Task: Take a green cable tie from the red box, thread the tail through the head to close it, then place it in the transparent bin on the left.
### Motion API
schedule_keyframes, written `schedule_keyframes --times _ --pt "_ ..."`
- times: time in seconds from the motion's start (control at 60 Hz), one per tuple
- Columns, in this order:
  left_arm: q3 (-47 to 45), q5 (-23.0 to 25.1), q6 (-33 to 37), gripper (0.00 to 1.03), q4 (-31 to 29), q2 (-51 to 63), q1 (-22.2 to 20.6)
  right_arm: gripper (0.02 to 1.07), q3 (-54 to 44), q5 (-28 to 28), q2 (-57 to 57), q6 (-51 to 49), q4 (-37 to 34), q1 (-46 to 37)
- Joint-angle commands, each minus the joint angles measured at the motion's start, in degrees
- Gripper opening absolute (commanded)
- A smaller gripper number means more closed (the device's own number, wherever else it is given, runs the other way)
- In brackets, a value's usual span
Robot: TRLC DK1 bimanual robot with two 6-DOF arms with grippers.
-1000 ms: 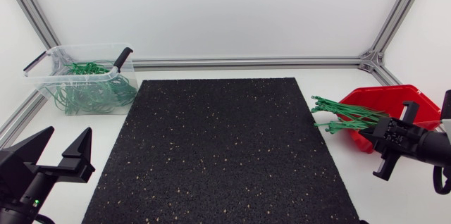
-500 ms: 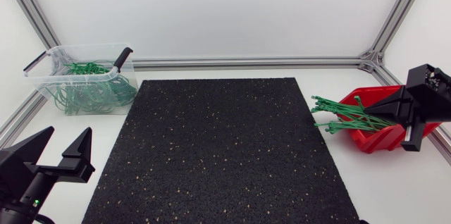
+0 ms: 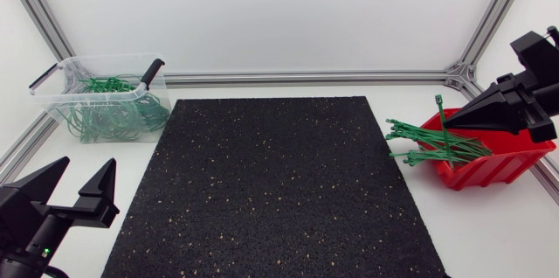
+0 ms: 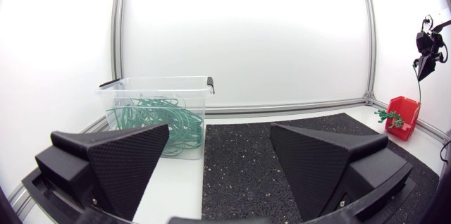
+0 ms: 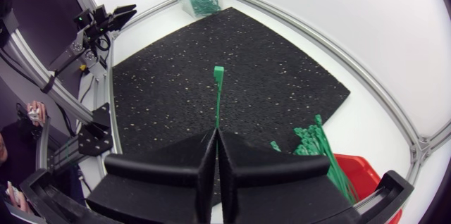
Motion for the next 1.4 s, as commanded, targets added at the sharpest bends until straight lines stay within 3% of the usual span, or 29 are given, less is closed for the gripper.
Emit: schedule_keyframes --times 0.0,0.6,0.65,0.717,0.9,1.017,1.2,1.383 --pt "-2.17 -0.26 -0.98 1.00 -1.39 -0.19 -0.25 0.08 1.29 -0.77 2.14 1.38 -3.01 2.29" --pt "-2.17 -0.26 -0.45 1.00 -1.39 -0.28 -0.42 0.08 -0.38 -5.43 0.73 8.85 -7.50 14.77" --pt "-2.17 -0.26 -0.45 1.00 -1.39 -0.28 -0.51 0.08 -0.73 -5.60 0.12 10.08 -6.62 15.92" --pt "-2.17 -0.26 -0.45 1.00 -1.39 -0.28 -0.60 0.08 -2.76 -4.81 -2.08 16.76 0.15 18.55" --pt "-2.17 -0.26 -0.54 1.00 -1.48 -0.28 -0.69 0.08 -10.93 6.26 -9.29 33.99 19.93 29.63" --pt "-2.17 -0.26 -0.54 1.00 -1.48 -0.28 -0.95 0.08 -15.85 17.42 -13.33 43.13 31.00 39.38" --pt "-2.17 -0.26 -0.54 1.00 -1.57 -0.28 -0.69 0.08 -21.57 38.52 -14.47 50.34 42.78 54.50" --pt "-2.17 -0.26 -0.54 1.00 -1.57 -0.28 -0.69 0.08 -24.64 53.11 -10.25 52.98 49.98 63.91"
